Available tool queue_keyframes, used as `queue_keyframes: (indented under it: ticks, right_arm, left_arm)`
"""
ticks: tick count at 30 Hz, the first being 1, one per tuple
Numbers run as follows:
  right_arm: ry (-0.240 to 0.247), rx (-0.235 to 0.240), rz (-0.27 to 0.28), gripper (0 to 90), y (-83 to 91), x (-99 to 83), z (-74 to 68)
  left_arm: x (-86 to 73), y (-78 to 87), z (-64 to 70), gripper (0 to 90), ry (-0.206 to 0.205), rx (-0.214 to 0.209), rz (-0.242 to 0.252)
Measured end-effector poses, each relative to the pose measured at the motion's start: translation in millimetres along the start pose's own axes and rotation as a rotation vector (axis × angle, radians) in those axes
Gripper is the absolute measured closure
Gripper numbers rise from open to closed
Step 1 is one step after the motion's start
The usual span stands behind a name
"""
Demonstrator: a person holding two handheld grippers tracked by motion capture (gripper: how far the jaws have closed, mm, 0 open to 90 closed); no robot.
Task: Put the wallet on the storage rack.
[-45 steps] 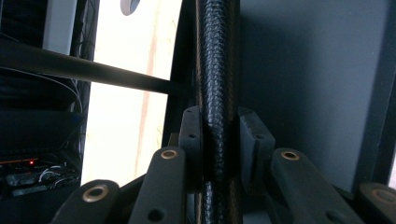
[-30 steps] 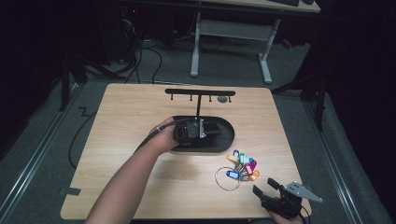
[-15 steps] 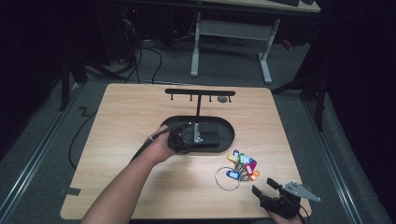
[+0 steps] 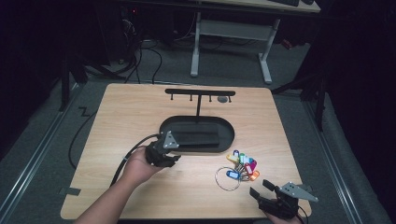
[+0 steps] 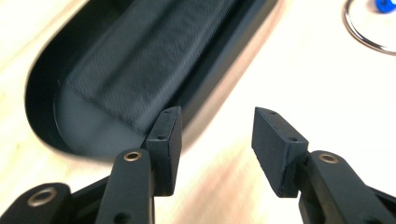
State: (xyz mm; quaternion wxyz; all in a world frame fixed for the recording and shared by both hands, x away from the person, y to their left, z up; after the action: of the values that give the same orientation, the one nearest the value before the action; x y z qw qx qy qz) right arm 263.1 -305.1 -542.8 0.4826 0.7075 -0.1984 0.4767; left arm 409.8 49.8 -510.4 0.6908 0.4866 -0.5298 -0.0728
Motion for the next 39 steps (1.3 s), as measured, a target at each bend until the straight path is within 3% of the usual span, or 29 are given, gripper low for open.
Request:
queue_keyframes:
  ticks: [4,7,12,15,18,19,21,23,27,32,36,39]
  right_arm:
    - [0.021,0.024,-0.01,34.4,-1.9,0.3,-3.7]
    - [0.04,0.042,-0.022,36.5,-3.8,0.4,-7.0]
    - [0.074,0.062,-0.034,37.1,-4.8,1.4,-13.7]
    - [0.093,0.072,-0.043,36.9,-4.2,0.8,-19.2]
    - [0.124,0.083,-0.068,38.0,-6.7,1.6,-26.2]
    - [0.14,0.08,-0.083,38.0,-8.7,2.3,-28.1]
    - [0.168,0.083,-0.127,39.0,-13.8,4.1,-33.9]
    - [0.205,0.08,-0.178,39.1,-19.1,5.4,-39.2]
    - [0.307,0.075,-0.291,40.7,-28.7,11.5,-50.0]
    - [0.361,0.068,-0.349,42.3,-34.7,30.0,-54.0]
    - [0.4,0.096,-0.405,38.8,-44.2,39.0,-59.5]
    - [0.431,0.109,-0.478,37.7,-52.3,39.0,-63.8]
  left_arm:
    - [-25.9,14.8,-0.1,51.7,0.08,-0.012,0.054]
    - [-53.2,27.4,-3.1,48.7,0.177,-0.021,0.083]
    - [-90.2,42.7,-8.4,41.9,0.279,-0.005,0.106]
    - [-108.7,48.1,-7.8,39.0,0.32,-0.002,0.13]
    - [-122.8,50.7,-4.0,36.2,0.287,0.023,0.121]
    - [-122.8,55.7,-3.4,36.3,0.24,0.041,0.109]
    - [-121.4,63.4,-4.5,34.8,0.202,0.078,0.127]
    - [-123.0,69.9,-6.0,36.0,0.221,0.044,0.174]
    - [-130.0,64.3,-7.4,36.6,0.288,-0.026,0.165]
    - [-128.6,68.7,-10.3,33.3,0.313,-0.019,0.233]
    - [-132.0,65.1,-10.7,28.6,0.291,-0.011,0.192]
    - [-131.7,66.0,-9.8,28.7,0.29,-0.018,0.2]
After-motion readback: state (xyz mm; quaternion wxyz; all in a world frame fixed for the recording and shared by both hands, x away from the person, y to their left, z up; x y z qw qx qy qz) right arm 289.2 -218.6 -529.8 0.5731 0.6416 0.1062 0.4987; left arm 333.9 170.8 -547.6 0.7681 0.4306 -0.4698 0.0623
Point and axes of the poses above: each handheld gripper's, and its own axes: y roughly backward along the jaws, x roughly out of its top, z roughly to its right, the point moved 5 cm from there along -y, roughly forward along the jaws, and after that the axes turned 8 degrees about y, right-handed, at the moved point
